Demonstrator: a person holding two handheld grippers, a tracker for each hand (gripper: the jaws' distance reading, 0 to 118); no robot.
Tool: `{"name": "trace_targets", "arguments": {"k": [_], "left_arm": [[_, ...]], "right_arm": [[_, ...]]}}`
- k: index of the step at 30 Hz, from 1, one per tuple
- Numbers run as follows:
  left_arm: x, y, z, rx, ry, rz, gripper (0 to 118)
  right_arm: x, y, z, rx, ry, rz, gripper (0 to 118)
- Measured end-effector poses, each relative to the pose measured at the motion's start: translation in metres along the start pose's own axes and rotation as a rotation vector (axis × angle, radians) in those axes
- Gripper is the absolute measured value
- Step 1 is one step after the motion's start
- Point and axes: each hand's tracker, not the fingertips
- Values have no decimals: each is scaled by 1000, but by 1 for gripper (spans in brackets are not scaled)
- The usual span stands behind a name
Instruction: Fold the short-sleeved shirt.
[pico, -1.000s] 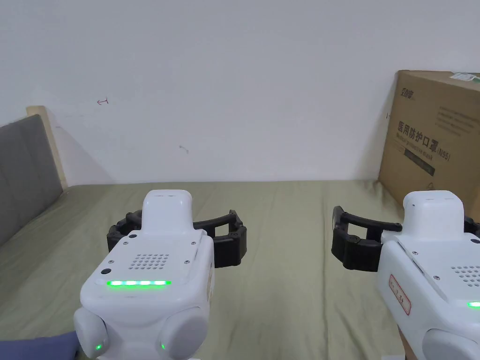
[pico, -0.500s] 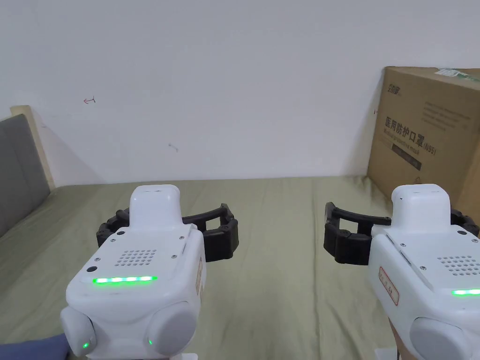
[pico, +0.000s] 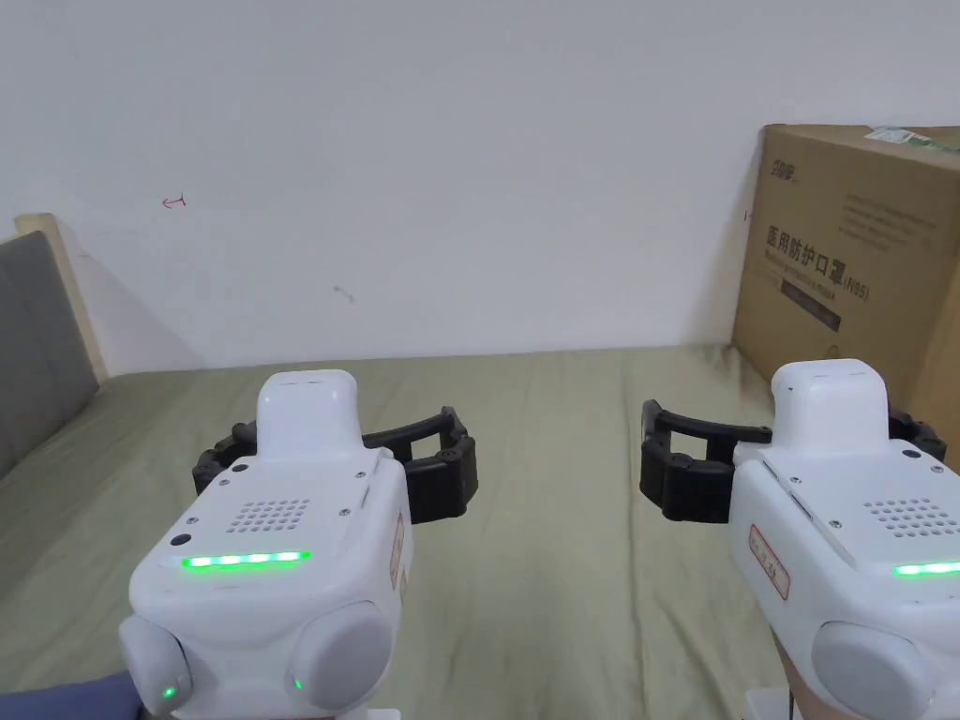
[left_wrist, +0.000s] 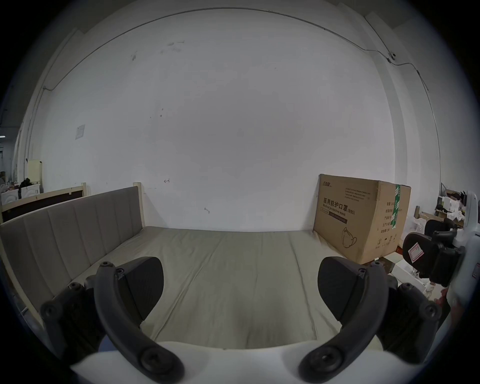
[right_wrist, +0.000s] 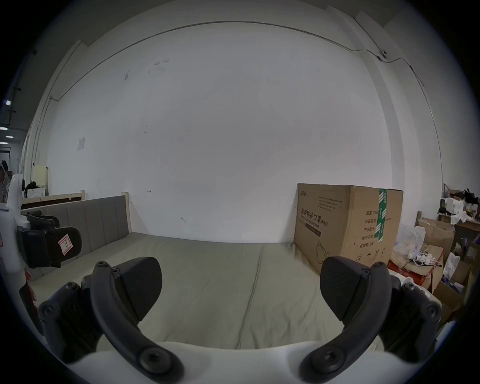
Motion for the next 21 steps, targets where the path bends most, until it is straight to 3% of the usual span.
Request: {"name": "trace_targets", "arguments": {"k": [21], "left_arm": [[1, -1, 3, -13, 35, -13, 118]], "right_arm": [[-4, 2, 1, -17, 22, -2, 118]]}}
